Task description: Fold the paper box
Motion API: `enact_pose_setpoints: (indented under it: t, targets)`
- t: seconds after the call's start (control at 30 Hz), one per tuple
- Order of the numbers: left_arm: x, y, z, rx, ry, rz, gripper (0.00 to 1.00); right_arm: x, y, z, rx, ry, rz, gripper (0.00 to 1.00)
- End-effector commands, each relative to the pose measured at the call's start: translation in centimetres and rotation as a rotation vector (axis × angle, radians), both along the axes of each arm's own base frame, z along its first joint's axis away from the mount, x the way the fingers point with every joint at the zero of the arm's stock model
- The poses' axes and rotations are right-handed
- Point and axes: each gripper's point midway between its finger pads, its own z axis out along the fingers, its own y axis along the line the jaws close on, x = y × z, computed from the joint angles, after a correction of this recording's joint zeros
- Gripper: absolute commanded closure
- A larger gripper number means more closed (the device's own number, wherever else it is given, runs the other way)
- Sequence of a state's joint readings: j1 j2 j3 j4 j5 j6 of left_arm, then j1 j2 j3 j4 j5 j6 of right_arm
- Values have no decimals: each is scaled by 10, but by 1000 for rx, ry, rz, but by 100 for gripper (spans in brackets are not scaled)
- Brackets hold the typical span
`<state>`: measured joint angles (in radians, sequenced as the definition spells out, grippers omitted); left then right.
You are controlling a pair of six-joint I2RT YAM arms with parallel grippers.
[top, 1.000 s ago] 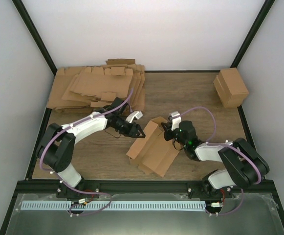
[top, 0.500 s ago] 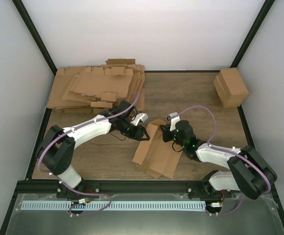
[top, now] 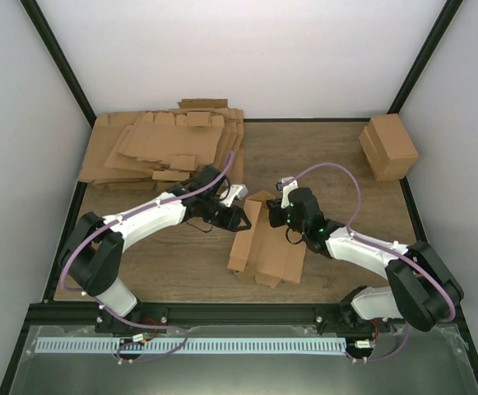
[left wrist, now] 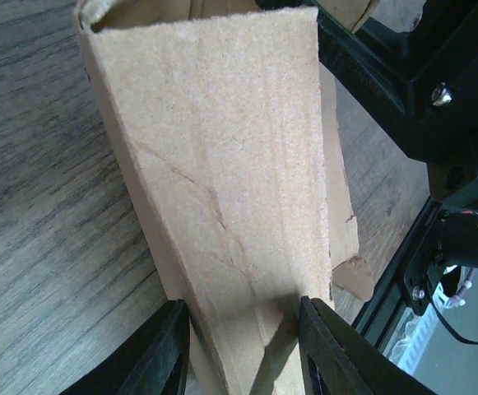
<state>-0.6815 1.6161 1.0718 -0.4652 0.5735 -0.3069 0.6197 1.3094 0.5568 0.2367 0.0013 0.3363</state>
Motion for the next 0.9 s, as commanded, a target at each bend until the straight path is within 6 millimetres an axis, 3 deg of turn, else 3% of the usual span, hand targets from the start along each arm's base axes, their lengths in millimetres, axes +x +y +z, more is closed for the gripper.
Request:
enact_pose_setpoints:
  t: [0.0, 0.23, 0.5, 0.63, 0.87]
  targets:
    - [6, -3, 10, -4, -57, 1, 62, -1, 7, 7, 46, 28, -15, 93]
    - [-1, -12, -4, 48, -46, -8, 62, -14, -18, -30, 58, 79, -125, 92]
    - [-5, -25, -5, 65, -67, -19, 63, -29, -28, -47, 119, 124, -173, 87]
    - [-5, -23, -10, 86, -62, -18, 63, -36, -21, -47, 136, 143, -127, 87]
    - [0, -17, -21, 122, -44, 29, 62, -43, -5, -22, 193, 126, -38, 88]
